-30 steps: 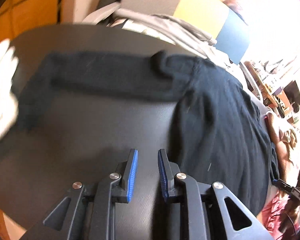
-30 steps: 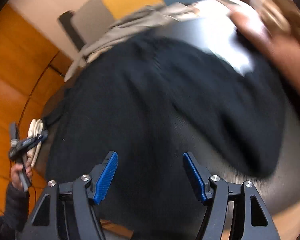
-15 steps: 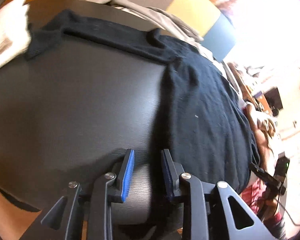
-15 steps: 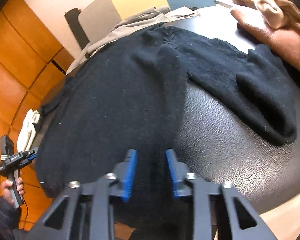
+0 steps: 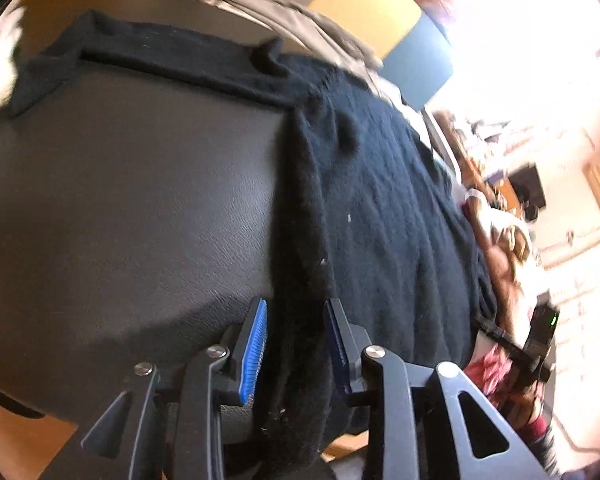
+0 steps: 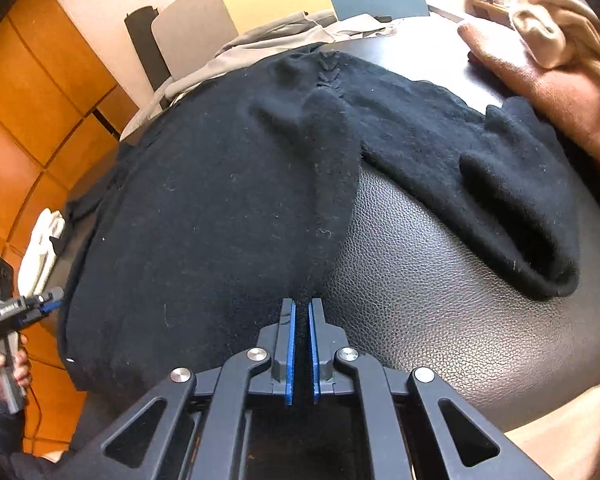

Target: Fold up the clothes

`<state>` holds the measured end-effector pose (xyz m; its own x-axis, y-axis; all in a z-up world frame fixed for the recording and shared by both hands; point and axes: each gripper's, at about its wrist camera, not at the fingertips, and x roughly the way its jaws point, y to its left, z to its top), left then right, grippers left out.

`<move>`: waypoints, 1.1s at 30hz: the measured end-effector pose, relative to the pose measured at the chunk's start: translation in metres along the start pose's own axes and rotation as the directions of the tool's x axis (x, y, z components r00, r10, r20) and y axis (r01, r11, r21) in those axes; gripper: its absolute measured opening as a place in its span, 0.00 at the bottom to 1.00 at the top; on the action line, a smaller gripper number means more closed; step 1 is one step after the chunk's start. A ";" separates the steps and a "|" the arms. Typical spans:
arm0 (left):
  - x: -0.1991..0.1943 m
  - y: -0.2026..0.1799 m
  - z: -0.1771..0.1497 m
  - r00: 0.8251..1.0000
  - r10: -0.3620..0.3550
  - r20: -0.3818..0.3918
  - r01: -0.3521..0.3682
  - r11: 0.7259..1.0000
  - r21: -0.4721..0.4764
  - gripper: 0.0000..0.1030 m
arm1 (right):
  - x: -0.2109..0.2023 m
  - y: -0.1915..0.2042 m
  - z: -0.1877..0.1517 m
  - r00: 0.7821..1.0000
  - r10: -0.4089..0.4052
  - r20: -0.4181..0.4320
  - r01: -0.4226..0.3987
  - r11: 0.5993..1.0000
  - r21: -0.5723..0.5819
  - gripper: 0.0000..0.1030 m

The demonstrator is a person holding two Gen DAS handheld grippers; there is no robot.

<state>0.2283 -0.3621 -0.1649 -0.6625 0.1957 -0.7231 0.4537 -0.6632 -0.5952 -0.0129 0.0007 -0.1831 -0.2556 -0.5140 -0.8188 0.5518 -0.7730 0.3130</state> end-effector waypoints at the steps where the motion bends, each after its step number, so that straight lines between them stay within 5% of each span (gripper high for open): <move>1: -0.006 0.003 0.000 0.999 -0.029 0.020 0.029 0.999 -0.022 0.34 | 0.000 0.000 0.000 1.000 0.000 -0.001 0.000 1.000 0.000 0.06; 7: 0.005 0.000 -0.006 0.999 -0.024 -0.041 0.026 0.999 0.037 0.42 | 0.001 0.000 0.001 1.000 -0.001 -0.007 0.001 1.000 0.000 0.06; 11: 0.019 -0.016 -0.012 0.996 0.052 -0.066 -0.043 0.991 0.125 0.39 | 0.001 -0.001 0.002 1.000 -0.004 -0.007 0.004 1.000 -0.001 0.06; 13: 0.023 -0.024 -0.013 0.992 0.100 -0.073 -0.088 0.983 0.159 0.07 | 0.001 0.002 0.002 1.000 -0.017 -0.009 0.016 1.000 -0.015 0.06; 14: 0.024 -0.026 -0.013 0.992 0.104 -0.077 -0.091 0.985 0.150 0.02 | 0.001 0.004 0.003 0.999 -0.033 -0.011 0.033 0.999 -0.035 0.06; 21: 0.009 -0.027 -0.020 0.995 0.064 -0.080 -0.057 0.994 0.094 0.04 | -0.015 -0.009 0.009 0.994 -0.106 -0.017 0.105 0.993 -0.056 0.05; 31: 0.011 -0.026 -0.034 0.969 0.184 -0.164 -0.161 0.976 0.144 0.07 | -0.018 -0.022 0.007 0.989 -0.138 -0.045 0.138 0.990 -0.005 0.07; 33: 0.006 -0.026 -0.031 0.963 0.211 -0.167 -0.185 0.969 0.162 0.17 | -0.026 -0.029 0.011 0.995 -0.090 -0.031 0.091 0.995 0.049 0.14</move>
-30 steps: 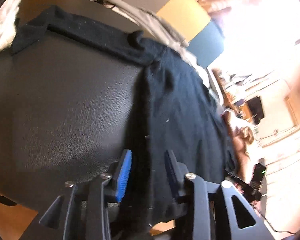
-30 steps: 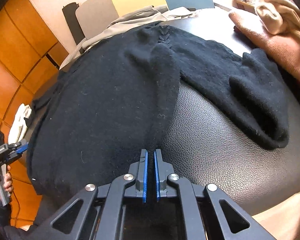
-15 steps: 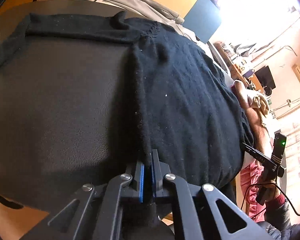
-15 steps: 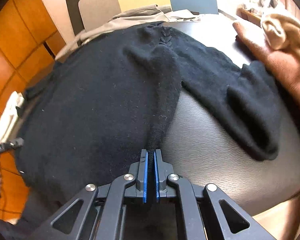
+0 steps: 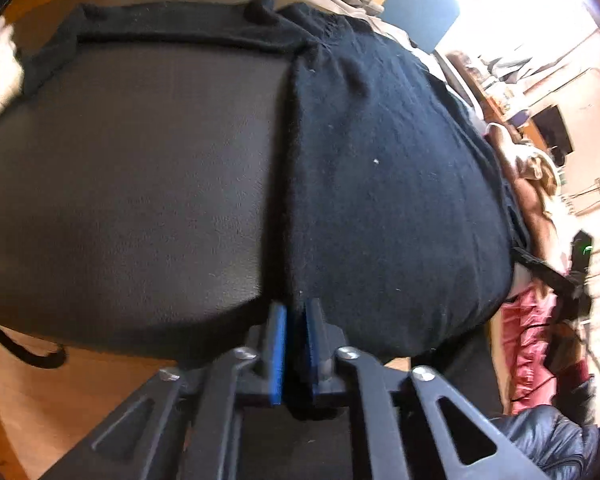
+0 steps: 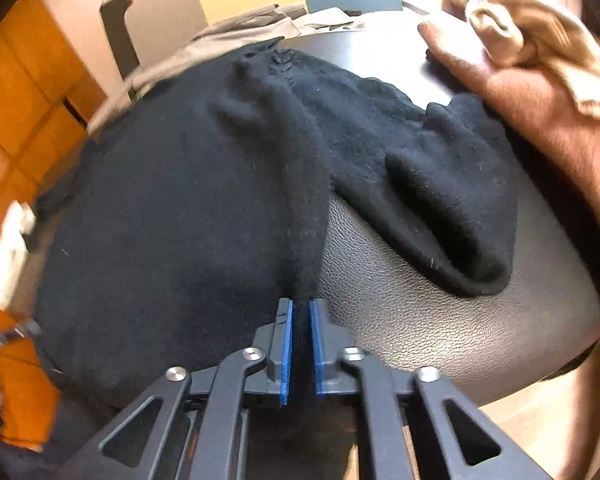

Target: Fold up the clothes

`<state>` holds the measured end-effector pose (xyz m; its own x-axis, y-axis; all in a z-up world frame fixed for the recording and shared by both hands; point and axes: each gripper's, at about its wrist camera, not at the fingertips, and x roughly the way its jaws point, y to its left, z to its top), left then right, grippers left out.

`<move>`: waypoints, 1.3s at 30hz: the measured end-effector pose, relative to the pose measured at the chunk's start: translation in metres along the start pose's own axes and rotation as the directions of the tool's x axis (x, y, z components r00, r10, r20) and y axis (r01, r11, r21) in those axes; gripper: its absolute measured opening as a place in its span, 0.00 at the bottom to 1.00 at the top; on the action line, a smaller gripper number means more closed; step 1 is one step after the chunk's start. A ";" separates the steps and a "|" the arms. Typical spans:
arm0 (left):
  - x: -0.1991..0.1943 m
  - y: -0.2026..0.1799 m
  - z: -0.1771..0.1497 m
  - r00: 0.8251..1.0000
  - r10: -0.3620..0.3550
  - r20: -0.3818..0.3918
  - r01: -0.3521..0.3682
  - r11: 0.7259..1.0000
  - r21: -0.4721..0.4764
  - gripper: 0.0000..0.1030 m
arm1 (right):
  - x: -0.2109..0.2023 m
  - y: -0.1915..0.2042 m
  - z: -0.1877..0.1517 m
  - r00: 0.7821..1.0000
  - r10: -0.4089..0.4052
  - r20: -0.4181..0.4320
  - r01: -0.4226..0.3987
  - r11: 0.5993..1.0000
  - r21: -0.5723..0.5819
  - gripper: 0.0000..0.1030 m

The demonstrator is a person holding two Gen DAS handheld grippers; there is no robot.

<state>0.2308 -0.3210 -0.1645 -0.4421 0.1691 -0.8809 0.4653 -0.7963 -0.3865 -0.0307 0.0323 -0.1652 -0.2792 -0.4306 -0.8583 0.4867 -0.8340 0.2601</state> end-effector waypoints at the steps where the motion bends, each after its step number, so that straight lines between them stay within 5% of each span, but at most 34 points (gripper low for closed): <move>1: -0.003 0.000 0.002 1.000 0.013 0.001 -0.013 1.000 0.008 0.17 | -0.006 -0.005 0.002 0.999 0.030 0.013 -0.030 0.999 0.033 0.15; 4: -0.015 -0.004 0.013 0.999 0.026 0.036 -0.027 1.000 0.017 0.18 | -0.031 -0.023 0.009 0.993 0.028 0.111 -0.040 0.993 0.109 0.25; 6: -0.022 -0.006 0.024 0.997 0.031 0.067 -0.032 0.999 0.014 0.18 | -0.049 -0.041 0.016 0.977 -0.065 0.202 0.026 0.982 0.187 0.68; 7: -0.023 -0.007 0.028 0.996 0.025 0.085 -0.026 1.000 0.011 0.18 | -0.051 -0.048 0.019 0.970 -0.106 0.221 0.060 0.977 0.205 0.77; 10: -0.022 -0.022 0.044 0.993 0.005 0.121 -0.008 1.000 0.026 0.18 | -0.046 -0.070 0.033 0.952 -0.218 0.217 0.164 0.956 0.242 0.79; 15: -0.011 -0.051 0.063 0.991 -0.051 0.126 0.044 0.997 0.064 0.18 | -0.011 -0.096 0.053 0.948 -0.278 0.155 0.236 0.941 0.245 0.79; 17: 0.000 -0.065 0.068 0.992 -0.062 0.113 0.052 0.995 0.083 0.18 | 0.005 -0.099 0.061 0.952 -0.277 0.133 0.244 0.944 0.221 0.74; 18: 0.006 -0.071 0.069 0.992 -0.066 0.106 0.057 0.994 0.092 0.18 | 0.013 -0.099 0.064 0.953 -0.277 0.122 0.249 0.946 0.207 0.46; 20: 0.015 -0.082 0.069 0.993 -0.076 0.090 0.066 0.992 0.110 0.18 | 0.020 -0.091 0.071 0.949 -0.290 0.122 0.271 0.951 0.152 0.15; 25: 0.032 -0.105 0.068 0.994 -0.094 0.057 0.084 0.984 0.158 0.18 | 0.006 -0.058 0.089 0.920 -0.342 0.193 0.351 0.936 -0.014 0.12; 28: 0.040 -0.116 0.072 0.991 -0.124 0.044 0.115 0.977 0.178 0.18 | -0.032 -0.040 0.101 0.877 -0.372 0.304 0.409 0.910 -0.066 0.12; 31: 0.046 -0.127 0.078 0.990 -0.132 0.038 0.122 0.971 0.205 0.18 | -0.084 -0.028 0.106 0.790 -0.413 0.453 0.489 0.870 -0.060 0.12; 33: 0.052 -0.132 0.082 0.989 -0.149 0.023 0.141 0.967 0.213 0.18 | -0.112 -0.025 0.110 0.698 -0.462 0.548 0.569 0.822 -0.032 0.12; 35: 0.059 -0.140 0.087 0.987 -0.158 0.006 0.152 0.962 0.227 0.18 | -0.124 -0.036 0.120 0.637 -0.508 0.580 0.614 0.789 0.018 0.10; 37: 0.067 -0.148 0.092 0.987 -0.161 -0.013 0.159 0.957 0.244 0.18 | -0.117 -0.069 0.138 0.645 -0.560 0.521 0.606 0.789 0.098 0.09; 39: 0.074 -0.159 0.100 0.988 -0.150 -0.023 0.151 0.951 0.271 0.18 | -0.100 -0.116 0.157 0.703 -0.595 0.389 0.571 0.799 0.190 0.11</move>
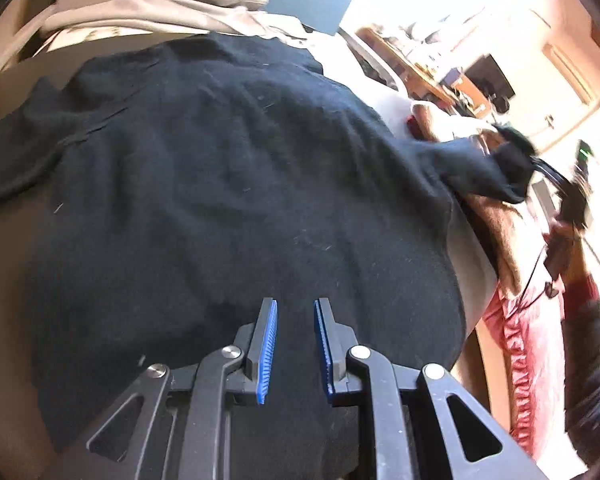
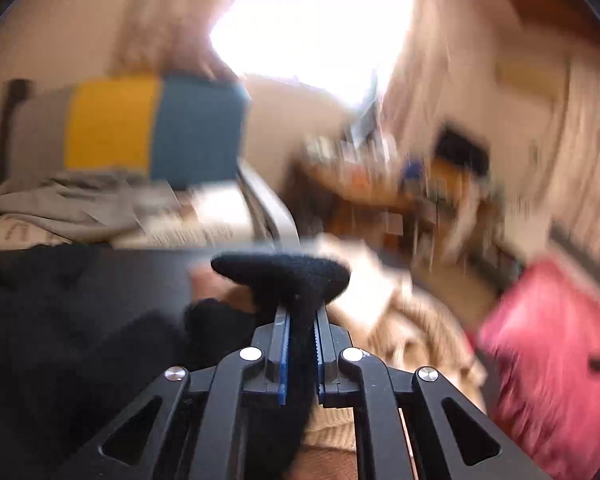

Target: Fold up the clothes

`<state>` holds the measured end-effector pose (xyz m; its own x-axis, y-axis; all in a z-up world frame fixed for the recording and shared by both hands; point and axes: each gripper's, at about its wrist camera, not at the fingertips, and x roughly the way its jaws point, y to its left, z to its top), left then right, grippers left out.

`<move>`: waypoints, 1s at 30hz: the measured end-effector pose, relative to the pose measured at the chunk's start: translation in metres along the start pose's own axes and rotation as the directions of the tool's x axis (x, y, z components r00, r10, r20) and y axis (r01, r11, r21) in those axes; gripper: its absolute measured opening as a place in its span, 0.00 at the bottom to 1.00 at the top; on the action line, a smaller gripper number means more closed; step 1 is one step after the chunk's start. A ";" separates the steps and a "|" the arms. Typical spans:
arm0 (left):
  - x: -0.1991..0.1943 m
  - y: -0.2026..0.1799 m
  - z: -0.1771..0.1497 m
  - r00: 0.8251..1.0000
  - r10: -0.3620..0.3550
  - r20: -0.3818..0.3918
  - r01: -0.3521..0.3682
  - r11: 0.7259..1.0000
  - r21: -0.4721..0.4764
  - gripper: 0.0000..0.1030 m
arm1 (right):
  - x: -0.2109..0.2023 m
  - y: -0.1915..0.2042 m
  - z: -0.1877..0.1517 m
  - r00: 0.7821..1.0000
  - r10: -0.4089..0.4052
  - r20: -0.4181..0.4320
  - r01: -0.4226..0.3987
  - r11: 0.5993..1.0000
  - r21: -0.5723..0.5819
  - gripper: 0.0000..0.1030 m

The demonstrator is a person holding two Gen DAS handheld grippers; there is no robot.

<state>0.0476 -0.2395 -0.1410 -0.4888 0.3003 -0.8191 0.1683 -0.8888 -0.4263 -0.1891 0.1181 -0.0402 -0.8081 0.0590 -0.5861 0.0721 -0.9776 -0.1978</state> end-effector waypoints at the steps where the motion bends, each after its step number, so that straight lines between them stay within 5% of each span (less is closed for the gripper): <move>1: 0.001 -0.002 0.004 1.000 0.007 0.001 -0.007 1.000 0.012 0.18 | 0.020 -0.014 -0.002 0.997 0.009 -0.074 -0.004 0.998 0.069 0.12; 4: 0.003 -0.007 0.022 1.000 0.030 0.009 -0.030 0.998 0.049 0.18 | 0.032 -0.032 -0.009 0.993 0.031 -0.111 -0.009 0.981 0.194 0.12; 8: 0.005 -0.001 0.063 0.995 0.088 0.047 -0.092 0.993 0.075 0.18 | -0.020 -0.017 -0.007 0.995 -0.036 0.093 0.022 0.988 0.153 0.17; 10: 0.009 0.002 0.086 0.990 0.120 0.067 -0.126 0.988 0.088 0.18 | -0.053 -0.001 -0.006 0.977 -0.057 0.205 0.034 0.993 0.112 0.47; 11: 0.013 0.004 0.098 0.988 0.136 0.076 -0.143 0.985 0.094 0.18 | -0.068 0.008 -0.006 0.964 -0.054 0.260 0.031 0.995 0.092 0.75; 12: 0.016 0.007 0.110 0.985 0.149 0.083 -0.157 0.983 0.098 0.18 | -0.080 0.021 -0.006 0.954 -0.007 0.299 -0.013 0.998 0.065 0.84; 16: 0.032 0.023 0.158 0.975 0.190 0.115 -0.201 0.975 0.096 0.18 | -0.084 0.088 -0.002 0.923 0.304 0.237 -0.295 0.953 -0.076 0.74; 18: 0.039 0.033 0.178 0.969 0.208 0.133 -0.220 0.972 0.084 0.18 | -0.069 0.128 -0.003 0.872 0.472 0.129 -0.459 0.880 -0.122 0.43; 21: 0.051 0.051 0.200 0.969 0.208 0.136 -0.217 0.975 0.055 0.18 | -0.020 0.187 -0.001 0.764 0.642 -0.065 -0.646 0.758 -0.097 0.34; 22: 0.055 0.057 0.206 0.969 0.208 0.136 -0.216 0.976 0.043 0.18 | -0.002 0.207 -0.001 0.736 0.666 -0.121 -0.676 0.731 -0.093 0.34; 27: 0.074 0.077 0.226 0.968 0.212 0.134 -0.217 0.976 0.020 0.18 | 0.080 0.283 0.006 0.684 0.670 -0.288 -0.716 0.692 -0.093 0.33; 30: 0.084 0.090 0.232 0.961 0.240 0.135 -0.242 0.970 0.000 0.18 | 0.111 0.305 0.008 0.693 0.636 -0.340 -0.701 0.705 -0.111 0.33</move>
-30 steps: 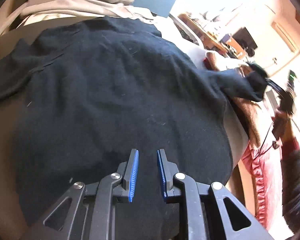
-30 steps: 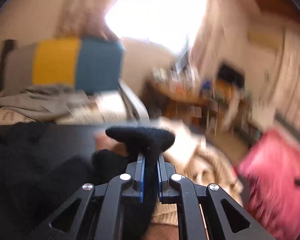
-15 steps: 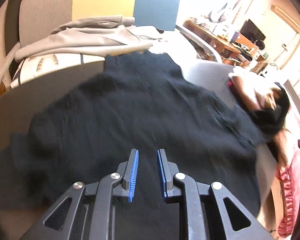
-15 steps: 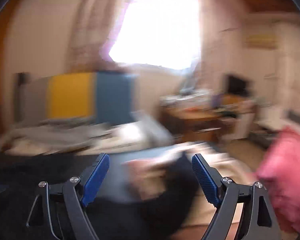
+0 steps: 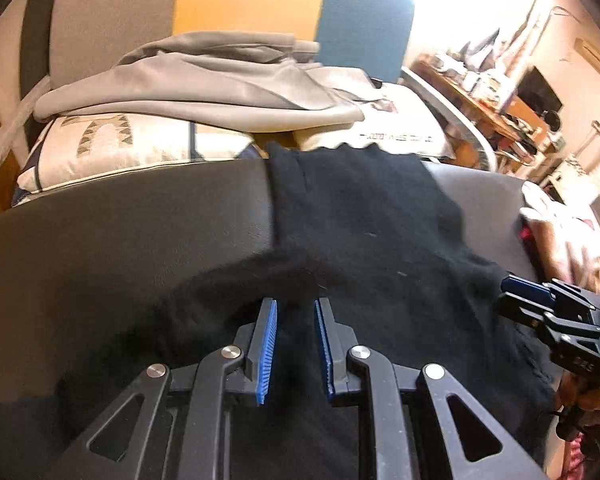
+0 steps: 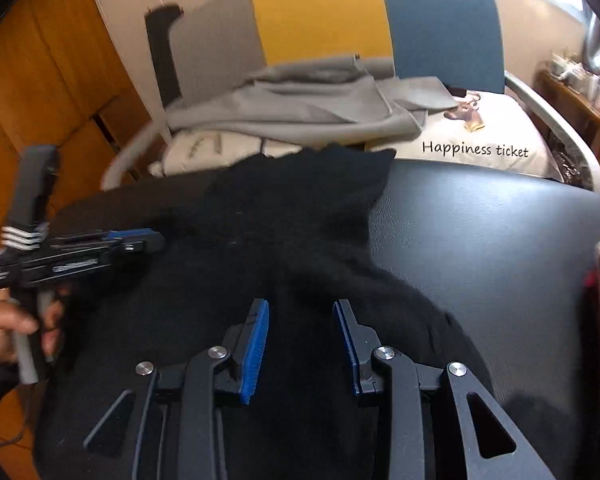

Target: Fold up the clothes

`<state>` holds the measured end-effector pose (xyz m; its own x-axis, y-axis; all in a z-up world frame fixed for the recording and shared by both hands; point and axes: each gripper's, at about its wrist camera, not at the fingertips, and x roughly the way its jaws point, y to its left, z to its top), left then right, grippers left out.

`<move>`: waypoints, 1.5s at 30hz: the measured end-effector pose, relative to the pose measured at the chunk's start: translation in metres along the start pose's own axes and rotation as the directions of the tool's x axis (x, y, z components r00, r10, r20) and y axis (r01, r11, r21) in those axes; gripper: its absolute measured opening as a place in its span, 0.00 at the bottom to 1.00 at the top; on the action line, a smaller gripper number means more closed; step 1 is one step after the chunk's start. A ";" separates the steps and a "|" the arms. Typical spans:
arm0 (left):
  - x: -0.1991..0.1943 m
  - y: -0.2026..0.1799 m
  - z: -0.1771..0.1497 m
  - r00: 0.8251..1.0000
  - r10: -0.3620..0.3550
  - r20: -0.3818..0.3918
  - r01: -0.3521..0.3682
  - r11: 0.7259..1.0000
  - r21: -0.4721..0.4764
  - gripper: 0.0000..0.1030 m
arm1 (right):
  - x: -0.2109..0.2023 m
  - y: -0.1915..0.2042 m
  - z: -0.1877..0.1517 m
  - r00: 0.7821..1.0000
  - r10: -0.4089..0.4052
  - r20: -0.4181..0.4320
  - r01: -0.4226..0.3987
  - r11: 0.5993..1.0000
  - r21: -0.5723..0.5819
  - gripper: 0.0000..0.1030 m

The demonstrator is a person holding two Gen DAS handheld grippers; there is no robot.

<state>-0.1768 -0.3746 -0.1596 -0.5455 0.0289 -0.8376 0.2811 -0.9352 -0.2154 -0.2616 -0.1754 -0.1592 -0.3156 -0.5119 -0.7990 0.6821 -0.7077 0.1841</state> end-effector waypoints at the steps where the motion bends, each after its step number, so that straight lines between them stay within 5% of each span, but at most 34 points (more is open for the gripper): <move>1: 0.004 0.004 0.001 1.000 0.008 0.004 -0.008 1.000 -0.007 0.18 | 0.012 -0.002 0.003 1.000 -0.014 -0.027 0.014 1.000 0.003 0.33; 13: 0.001 0.054 -0.002 0.991 0.106 0.075 -0.095 0.986 -0.136 0.17 | 0.067 0.006 0.049 0.995 -0.082 -0.051 0.078 0.995 -0.066 0.37; 17: 0.005 0.060 0.005 0.982 0.167 0.086 -0.158 0.982 -0.099 0.17 | 0.075 0.013 0.059 0.995 -0.091 -0.035 0.087 0.992 -0.088 0.38; 24: -0.014 0.064 0.008 0.982 0.172 0.078 -0.161 0.978 -0.134 0.18 | 0.071 0.017 0.071 0.995 -0.093 -0.047 0.089 0.993 -0.074 0.40; 28: -0.067 0.058 -0.020 0.984 0.106 0.142 -0.083 0.984 -0.156 0.18 | 0.009 0.017 0.051 0.999 -0.006 0.050 0.007 1.000 -0.020 0.40; 32: -0.108 0.053 -0.074 0.988 0.055 0.146 -0.035 0.990 -0.139 0.19 | -0.053 0.014 -0.005 0.996 0.054 0.073 -0.055 0.998 0.019 0.40; 39: -0.151 0.042 -0.178 0.995 0.022 0.099 -0.004 0.984 -0.178 0.19 | -0.102 0.027 -0.108 0.999 0.020 -0.030 -0.018 0.998 0.057 0.40; 45: -0.165 0.029 -0.244 0.998 0.021 0.059 -0.008 0.978 -0.208 0.19 | -0.105 0.042 -0.159 0.994 -0.012 -0.109 0.019 0.998 0.067 0.41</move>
<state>0.1139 -0.3201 -0.1500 -0.5854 -0.0114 -0.8106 0.4434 -0.8416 -0.3083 -0.0951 -0.0742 -0.1582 -0.2498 -0.4476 -0.8586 0.6306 -0.7482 0.2066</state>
